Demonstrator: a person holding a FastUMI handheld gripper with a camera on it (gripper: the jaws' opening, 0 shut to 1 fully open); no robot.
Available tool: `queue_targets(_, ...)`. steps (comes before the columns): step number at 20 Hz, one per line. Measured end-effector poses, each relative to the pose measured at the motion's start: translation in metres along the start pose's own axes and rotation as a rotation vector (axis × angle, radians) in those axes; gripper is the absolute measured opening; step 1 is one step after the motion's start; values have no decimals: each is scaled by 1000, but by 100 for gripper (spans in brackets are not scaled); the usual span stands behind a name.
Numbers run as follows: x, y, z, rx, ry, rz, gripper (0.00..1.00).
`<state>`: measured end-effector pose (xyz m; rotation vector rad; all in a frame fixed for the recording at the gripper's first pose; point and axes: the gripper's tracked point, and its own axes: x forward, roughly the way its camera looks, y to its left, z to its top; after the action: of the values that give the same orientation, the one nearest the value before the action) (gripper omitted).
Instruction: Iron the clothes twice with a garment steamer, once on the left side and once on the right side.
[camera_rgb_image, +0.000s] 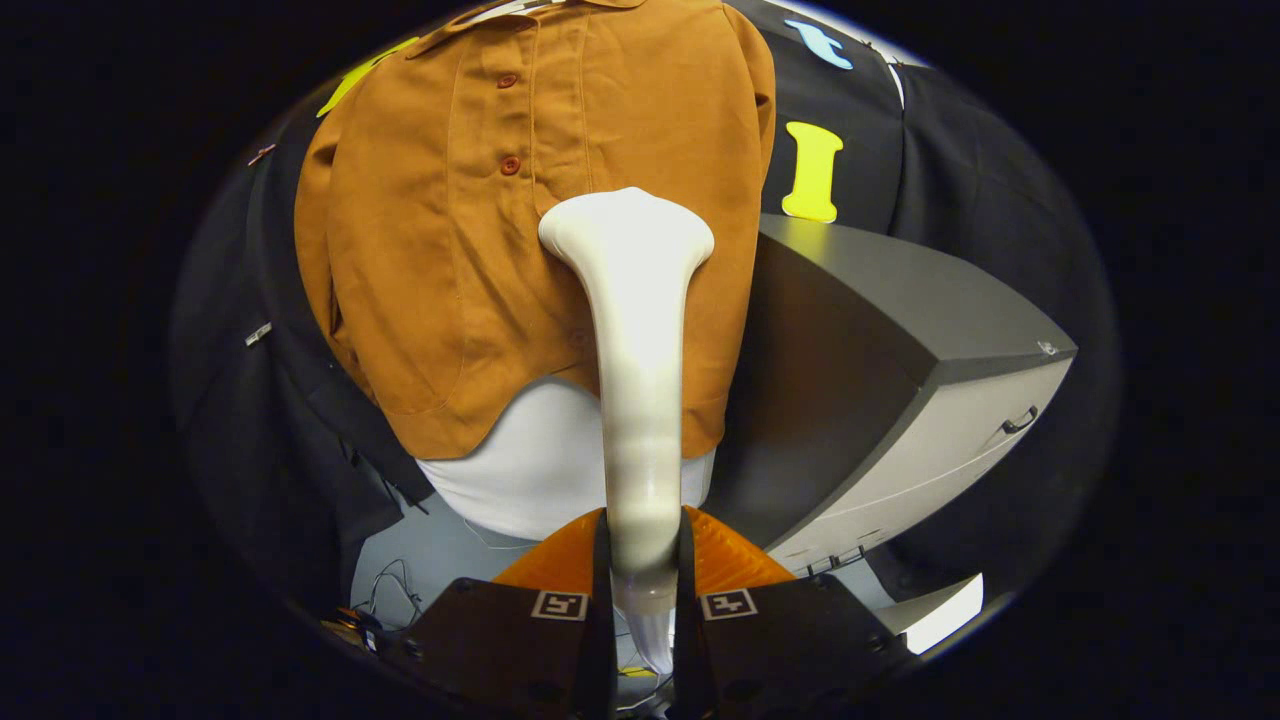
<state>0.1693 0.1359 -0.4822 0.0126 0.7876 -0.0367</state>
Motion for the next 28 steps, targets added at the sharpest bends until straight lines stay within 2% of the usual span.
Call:
queue_targets(4,-23,-1,-3,-2,-44,11,26)
queue_targets(8,-59,1,15,-8,-139,14,26)
queue_targets(15,-133,21,97,-6,-381,11,26)
queue_targets(21,-186,58,174,-53,-576,21,26)
queue_targets(25,-204,91,206,-111,-662,26,26)
queue_targets(28,-200,119,221,-152,-693,26,26)
